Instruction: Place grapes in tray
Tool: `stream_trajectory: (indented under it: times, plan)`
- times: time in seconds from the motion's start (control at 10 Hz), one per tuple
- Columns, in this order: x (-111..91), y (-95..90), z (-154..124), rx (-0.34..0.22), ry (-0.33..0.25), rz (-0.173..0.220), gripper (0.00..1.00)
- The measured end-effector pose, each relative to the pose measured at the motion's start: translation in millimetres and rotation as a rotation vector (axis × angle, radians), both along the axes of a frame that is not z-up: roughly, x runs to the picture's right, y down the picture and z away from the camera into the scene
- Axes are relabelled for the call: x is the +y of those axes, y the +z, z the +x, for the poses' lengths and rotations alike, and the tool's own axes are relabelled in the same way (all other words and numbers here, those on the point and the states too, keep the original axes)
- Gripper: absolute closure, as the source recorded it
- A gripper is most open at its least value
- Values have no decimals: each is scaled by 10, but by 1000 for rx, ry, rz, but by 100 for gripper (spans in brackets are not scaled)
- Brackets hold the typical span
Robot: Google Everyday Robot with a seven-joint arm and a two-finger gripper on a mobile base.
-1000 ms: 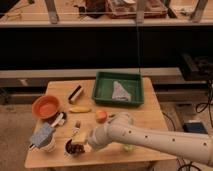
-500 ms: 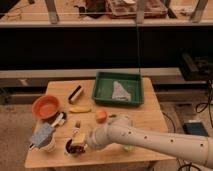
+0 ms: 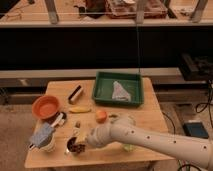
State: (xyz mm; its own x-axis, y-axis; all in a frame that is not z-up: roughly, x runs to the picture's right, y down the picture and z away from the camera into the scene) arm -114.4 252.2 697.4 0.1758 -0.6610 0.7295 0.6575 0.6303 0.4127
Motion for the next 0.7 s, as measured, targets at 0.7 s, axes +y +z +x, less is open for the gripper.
stream_trajectory:
  times: [0.7]
  plan:
    - [-243,-105,-204,-17,-65,61,100]
